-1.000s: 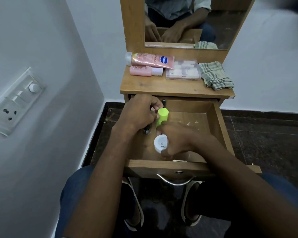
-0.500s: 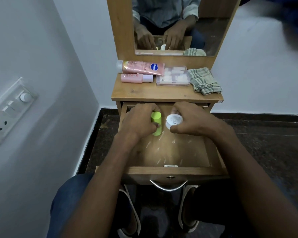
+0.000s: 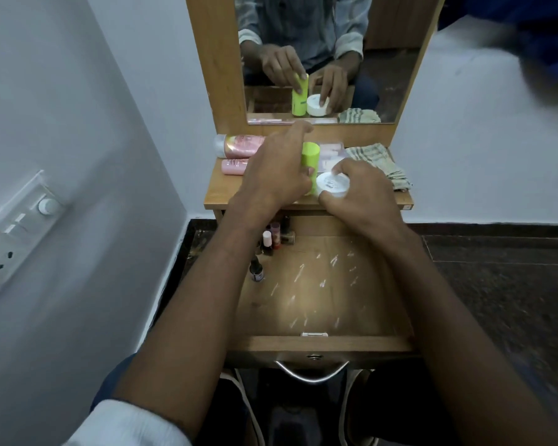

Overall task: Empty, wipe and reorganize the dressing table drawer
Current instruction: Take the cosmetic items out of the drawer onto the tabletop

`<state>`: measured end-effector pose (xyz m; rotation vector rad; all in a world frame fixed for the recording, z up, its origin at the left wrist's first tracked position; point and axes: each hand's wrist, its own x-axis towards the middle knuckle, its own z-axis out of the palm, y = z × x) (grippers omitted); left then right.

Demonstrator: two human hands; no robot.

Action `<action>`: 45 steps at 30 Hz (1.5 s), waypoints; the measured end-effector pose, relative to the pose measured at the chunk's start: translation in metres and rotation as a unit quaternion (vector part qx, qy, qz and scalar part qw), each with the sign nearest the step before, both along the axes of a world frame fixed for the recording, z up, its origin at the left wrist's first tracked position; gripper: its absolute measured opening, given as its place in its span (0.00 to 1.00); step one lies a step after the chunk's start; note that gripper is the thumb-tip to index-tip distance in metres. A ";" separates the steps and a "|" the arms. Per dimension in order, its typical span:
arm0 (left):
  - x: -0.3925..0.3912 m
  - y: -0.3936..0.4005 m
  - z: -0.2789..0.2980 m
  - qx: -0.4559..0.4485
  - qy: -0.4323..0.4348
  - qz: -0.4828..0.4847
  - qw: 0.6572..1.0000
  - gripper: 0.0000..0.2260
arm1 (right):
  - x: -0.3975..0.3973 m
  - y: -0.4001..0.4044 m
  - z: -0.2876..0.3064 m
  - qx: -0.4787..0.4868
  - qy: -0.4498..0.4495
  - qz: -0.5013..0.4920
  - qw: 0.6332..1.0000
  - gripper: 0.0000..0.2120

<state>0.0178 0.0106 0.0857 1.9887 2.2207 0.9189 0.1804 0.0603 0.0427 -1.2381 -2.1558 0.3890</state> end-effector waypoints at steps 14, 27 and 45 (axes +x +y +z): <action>-0.007 0.011 -0.045 0.029 -0.081 0.008 0.996 0.34 | -0.002 0.004 -0.015 0.047 -0.028 -0.031 0.998 0.24; -0.003 -0.074 -0.083 0.106 -0.138 0.074 0.982 0.11 | -0.040 -0.060 -0.017 0.027 -0.134 0.043 0.990 0.08; -0.064 -0.099 -0.091 -0.054 -0.172 0.099 0.979 0.14 | -0.052 -0.070 -0.054 -0.018 -0.130 0.118 0.984 0.12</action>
